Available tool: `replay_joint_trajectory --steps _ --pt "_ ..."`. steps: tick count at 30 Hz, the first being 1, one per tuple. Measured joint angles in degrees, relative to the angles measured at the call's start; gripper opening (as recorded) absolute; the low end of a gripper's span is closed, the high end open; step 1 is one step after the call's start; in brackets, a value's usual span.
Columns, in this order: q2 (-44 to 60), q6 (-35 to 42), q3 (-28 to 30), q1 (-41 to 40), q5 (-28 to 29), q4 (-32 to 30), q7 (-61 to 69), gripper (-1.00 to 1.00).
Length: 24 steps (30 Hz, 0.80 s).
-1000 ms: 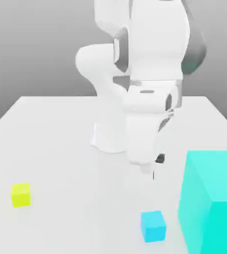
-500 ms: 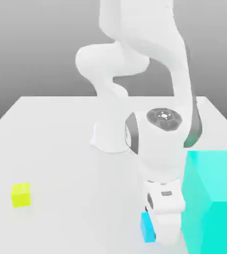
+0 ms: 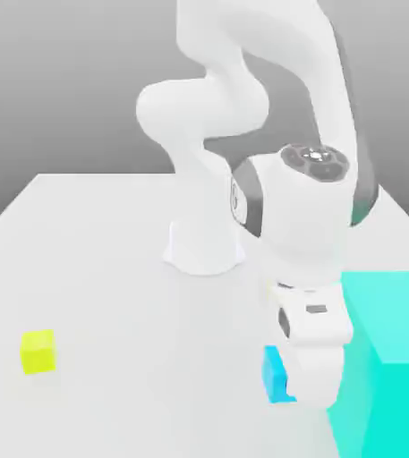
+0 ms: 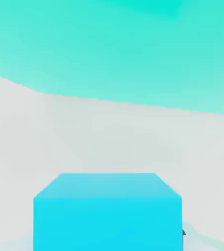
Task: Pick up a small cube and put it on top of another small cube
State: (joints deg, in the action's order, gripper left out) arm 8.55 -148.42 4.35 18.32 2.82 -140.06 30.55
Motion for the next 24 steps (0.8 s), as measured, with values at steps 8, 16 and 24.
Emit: replay_joint_trajectory --steps 8,16,24 --pt "-4.47 19.74 -0.5 3.55 2.14 16.07 -14.68 -1.0" --pt "-4.21 33.45 -5.96 13.69 -2.26 29.21 -9.55 -1.0" --pt "-2.06 27.63 -5.98 13.68 -2.69 25.64 -8.98 1.0"
